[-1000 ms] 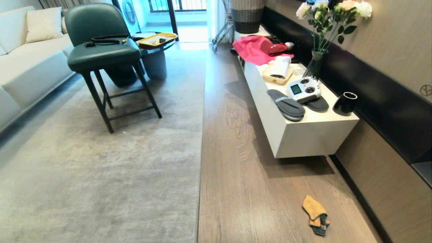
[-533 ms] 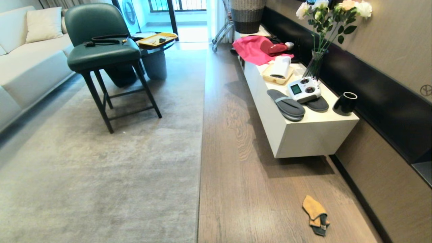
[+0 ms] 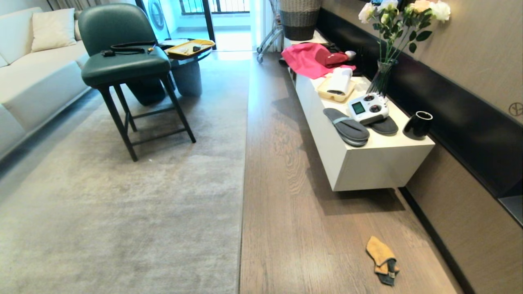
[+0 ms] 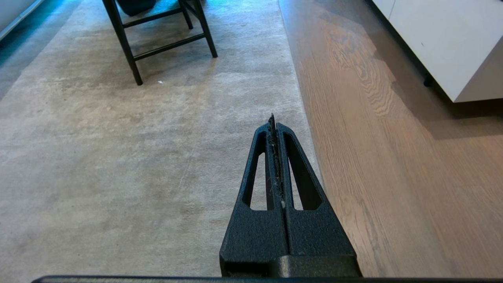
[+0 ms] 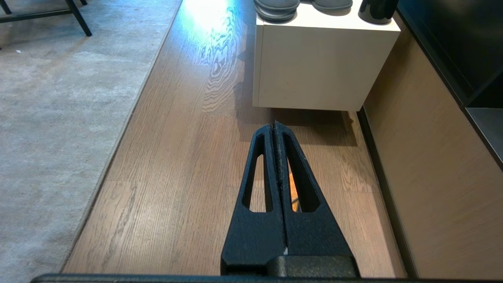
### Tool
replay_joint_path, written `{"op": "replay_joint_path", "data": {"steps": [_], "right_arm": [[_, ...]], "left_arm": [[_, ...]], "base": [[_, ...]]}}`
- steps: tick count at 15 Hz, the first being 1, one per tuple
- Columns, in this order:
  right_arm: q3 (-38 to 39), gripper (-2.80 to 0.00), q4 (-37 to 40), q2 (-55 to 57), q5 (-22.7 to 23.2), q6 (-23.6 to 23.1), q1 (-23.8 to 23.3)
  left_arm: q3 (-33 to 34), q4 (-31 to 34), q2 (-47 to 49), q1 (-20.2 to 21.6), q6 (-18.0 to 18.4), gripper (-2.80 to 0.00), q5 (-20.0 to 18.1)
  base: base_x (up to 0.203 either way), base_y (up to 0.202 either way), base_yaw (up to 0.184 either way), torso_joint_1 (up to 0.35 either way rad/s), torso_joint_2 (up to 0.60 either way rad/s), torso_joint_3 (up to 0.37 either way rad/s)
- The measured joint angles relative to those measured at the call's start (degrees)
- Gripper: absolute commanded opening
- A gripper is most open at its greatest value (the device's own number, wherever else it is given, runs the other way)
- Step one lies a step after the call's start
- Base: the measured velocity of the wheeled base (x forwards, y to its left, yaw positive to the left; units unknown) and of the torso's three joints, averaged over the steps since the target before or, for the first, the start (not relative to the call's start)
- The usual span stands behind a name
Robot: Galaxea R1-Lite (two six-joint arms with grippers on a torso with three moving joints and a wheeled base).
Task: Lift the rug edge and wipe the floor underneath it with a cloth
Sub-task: Pick up the rag
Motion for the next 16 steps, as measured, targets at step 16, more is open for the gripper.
{"op": "replay_joint_path", "data": {"steps": [16], "right_arm": [[0.00, -2.80, 0.02, 0.00, -0.03, 0.00, 0.00]], "left_arm": [[0.00, 0.02, 0.00, 0.00, -0.02, -2.80, 0.00]], "base": [[0.000, 0.000, 0.000, 0.000, 0.00, 0.000]]}}
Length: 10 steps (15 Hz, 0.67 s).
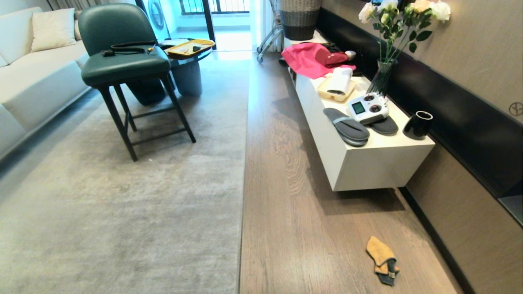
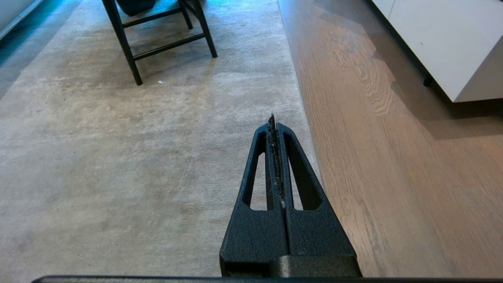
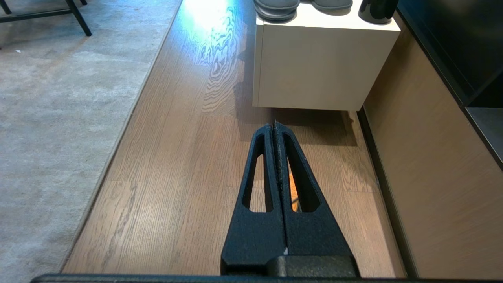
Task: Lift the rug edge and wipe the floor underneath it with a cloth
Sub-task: Pick up the rag
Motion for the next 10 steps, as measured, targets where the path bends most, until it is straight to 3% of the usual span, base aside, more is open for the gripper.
{"op": "replay_joint_path", "data": {"steps": [10], "right_arm": [[0.00, -2.80, 0.00, 0.00, 0.02, 0.00, 0.00]], "left_arm": [[0.00, -0.02, 0.00, 0.00, 0.00, -2.80, 0.00]], "base": [[0.000, 0.000, 0.000, 0.002, 0.00, -0.174]]}}
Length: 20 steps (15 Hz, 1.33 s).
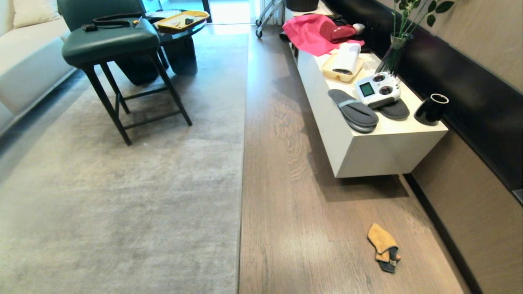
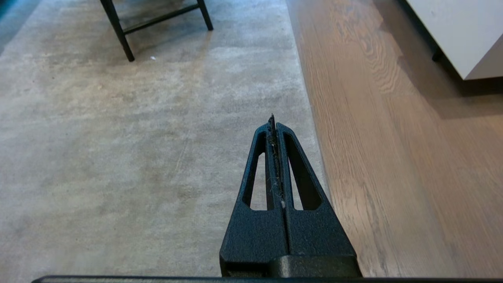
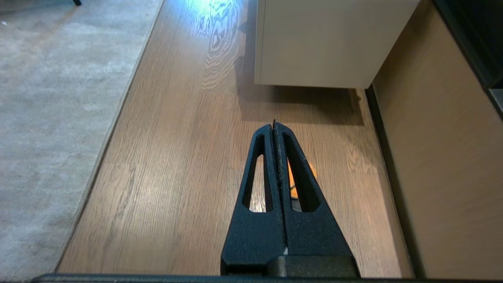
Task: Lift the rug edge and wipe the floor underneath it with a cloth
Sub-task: Pick up the rag
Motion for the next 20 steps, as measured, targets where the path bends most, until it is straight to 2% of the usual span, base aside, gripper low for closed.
{"op": "replay_joint_path", "data": {"steps": [20], "right_arm": [[0.00, -2.80, -0.02, 0.00, -0.01, 0.00, 0.00]], "left_arm": [[0.00, 0.00, 0.00, 0.00, 0.00, -2.80, -0.06]], "base": [[0.000, 0.000, 0.000, 0.004, 0.00, -0.197]]}}
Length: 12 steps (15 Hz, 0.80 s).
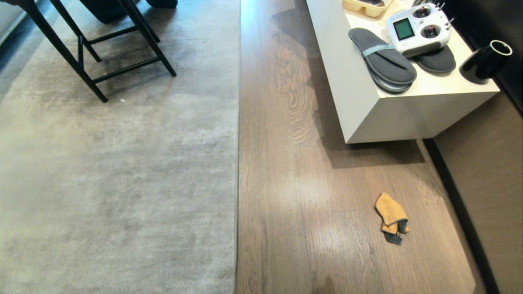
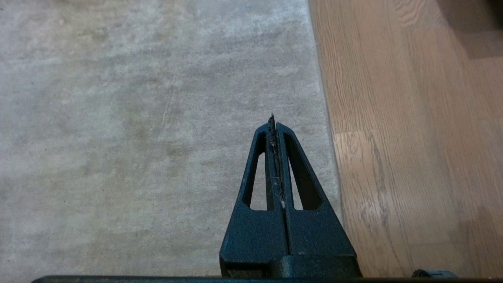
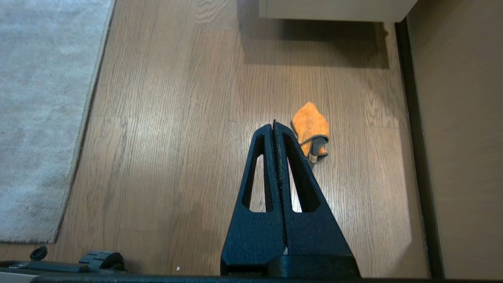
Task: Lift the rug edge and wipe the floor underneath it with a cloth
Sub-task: Pick up the rag
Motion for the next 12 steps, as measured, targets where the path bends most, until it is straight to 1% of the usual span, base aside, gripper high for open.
{"op": "replay_joint_path", "data": {"steps": [12], "right_arm": [[0.00, -2.80, -0.02, 0.00, 0.02, -0.03, 0.00]], "left_arm": [[0.00, 0.00, 0.00, 0.00, 0.00, -2.80, -0.02]], "base": [[0.000, 0.000, 0.000, 0.003, 0.00, -0.199]]}}
